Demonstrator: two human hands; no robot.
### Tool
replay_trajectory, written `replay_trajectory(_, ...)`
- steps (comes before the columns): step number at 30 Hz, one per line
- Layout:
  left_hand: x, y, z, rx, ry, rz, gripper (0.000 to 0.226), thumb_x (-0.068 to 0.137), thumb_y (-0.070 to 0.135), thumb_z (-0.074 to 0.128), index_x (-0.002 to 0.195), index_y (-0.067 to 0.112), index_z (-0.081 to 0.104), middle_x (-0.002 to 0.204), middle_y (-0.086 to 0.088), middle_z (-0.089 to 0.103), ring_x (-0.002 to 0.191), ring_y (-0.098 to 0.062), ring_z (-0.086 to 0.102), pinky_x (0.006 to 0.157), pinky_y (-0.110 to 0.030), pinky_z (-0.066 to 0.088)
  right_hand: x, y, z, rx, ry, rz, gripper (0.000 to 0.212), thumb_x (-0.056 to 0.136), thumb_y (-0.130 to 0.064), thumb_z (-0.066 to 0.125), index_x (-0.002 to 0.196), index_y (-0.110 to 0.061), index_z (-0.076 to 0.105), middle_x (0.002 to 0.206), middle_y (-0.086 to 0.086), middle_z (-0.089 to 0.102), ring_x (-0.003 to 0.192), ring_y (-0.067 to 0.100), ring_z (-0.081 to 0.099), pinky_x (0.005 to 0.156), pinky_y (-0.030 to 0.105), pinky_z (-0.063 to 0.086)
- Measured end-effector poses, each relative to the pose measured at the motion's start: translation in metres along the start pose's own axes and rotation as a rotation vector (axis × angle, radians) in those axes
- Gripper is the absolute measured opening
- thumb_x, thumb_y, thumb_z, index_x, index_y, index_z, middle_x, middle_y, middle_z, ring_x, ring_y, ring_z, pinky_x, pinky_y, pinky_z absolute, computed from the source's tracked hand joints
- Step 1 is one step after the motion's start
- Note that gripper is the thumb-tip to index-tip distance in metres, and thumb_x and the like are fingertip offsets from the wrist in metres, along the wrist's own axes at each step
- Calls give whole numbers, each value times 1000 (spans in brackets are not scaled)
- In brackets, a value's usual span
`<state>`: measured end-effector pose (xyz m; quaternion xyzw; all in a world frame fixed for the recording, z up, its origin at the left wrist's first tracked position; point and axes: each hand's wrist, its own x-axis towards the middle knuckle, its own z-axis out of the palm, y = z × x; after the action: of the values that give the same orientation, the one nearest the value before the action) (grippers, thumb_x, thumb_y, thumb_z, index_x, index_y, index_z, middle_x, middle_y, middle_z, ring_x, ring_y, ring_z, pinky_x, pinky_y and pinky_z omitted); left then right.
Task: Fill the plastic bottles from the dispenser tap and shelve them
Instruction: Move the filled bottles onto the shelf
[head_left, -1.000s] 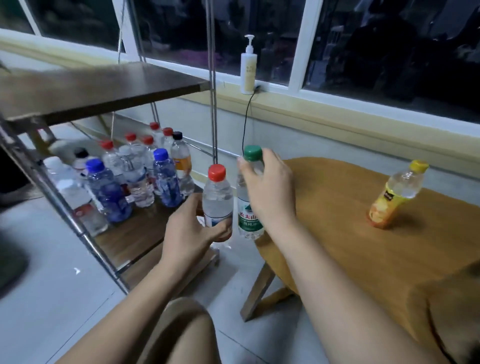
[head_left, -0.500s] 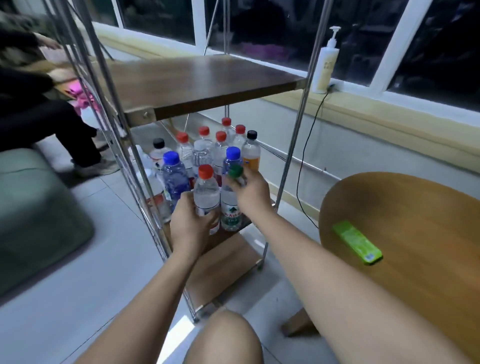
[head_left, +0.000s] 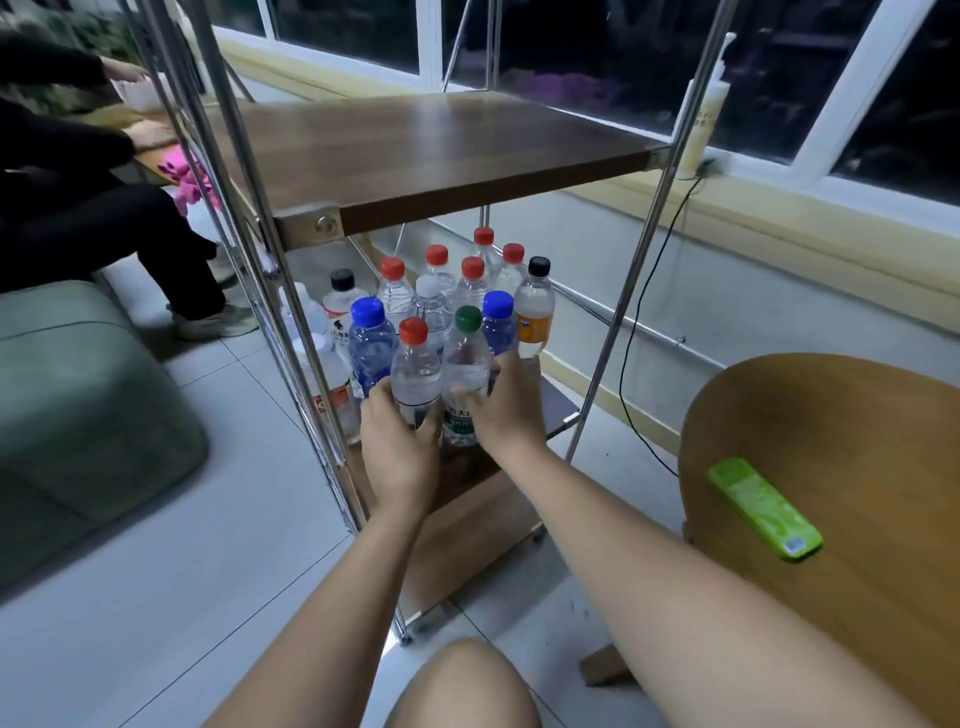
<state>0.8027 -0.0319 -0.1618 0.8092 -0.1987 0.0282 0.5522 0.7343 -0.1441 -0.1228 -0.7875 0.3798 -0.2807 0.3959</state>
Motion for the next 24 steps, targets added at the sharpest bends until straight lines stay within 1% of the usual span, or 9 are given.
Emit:
replay_trajectory(3,4,-1,-1,-3,-6,-14,55,89,41,86,135,28,59,125,7,66,118,-19,66,97,-51,60,-6,17,7,-34,-42,32,39,95,-44,82,113,-17,61,106,-7,71,102,21,72,80,38,59)
replay_trajectory(5,6,-2,-3,-10,-9,-26,58,87,43,87,135,30,58,126,8,64,118,-16,66,98,-49,60,-5,15,9,-38,-55,45,34,98,-39,79,108,-14,59,99,-4,67,98,24,71,76,34,50)
replay_trajectory(8,-1,4,-7,-14,7,-32,64,85,34,91,137,23,56,127,2,57,120,-19,62,102,-49,57,-7,12,5,-76,-66,43,28,103,-35,74,102,-14,56,93,-3,62,94,26,67,75,33,44)
replay_trajectory(10,-10,7,-10,-5,28,-45,69,83,33,92,138,20,52,127,0,54,119,-21,60,101,-50,56,-10,10,-1,-99,-97,48,28,103,-37,72,103,-14,57,97,-1,65,93,24,65,77,35,49)
replay_trajectory(12,-19,13,-13,-20,38,-41,66,83,31,90,135,20,50,127,-1,53,117,-23,61,99,-52,57,-15,8,-13,-136,-111,36,29,104,-42,70,106,-15,59,102,2,68,96,24,67,81,39,55)
replay_trajectory(16,-42,42,-9,-122,-24,36,52,86,25,87,124,25,52,118,0,61,107,-20,64,93,-48,58,-31,1,-57,-140,-38,-20,25,103,-41,71,104,-18,61,99,-3,69,89,17,63,76,32,47)
replay_trajectory(18,-54,62,-1,-139,-91,66,43,86,29,83,118,27,55,111,3,66,103,-19,65,90,-46,57,-41,-1,-88,-100,6,-4,17,100,-37,73,99,-22,64,98,-7,72,92,16,66,77,32,49)
replay_trajectory(21,-74,90,16,-87,-211,136,35,88,29,82,114,21,59,106,3,67,100,-23,65,88,-44,55,-56,1,-143,-119,89,-2,12,97,-32,73,98,-22,67,96,-8,72,93,15,67,77,31,48)
replay_trajectory(24,-99,119,36,-115,-334,156,28,89,27,82,109,23,63,101,8,72,94,-13,68,83,-35,52,-72,14,-202,-125,229,-12,10,94,-27,77,96,-21,69,92,-6,74,90,18,71,82,35,54)
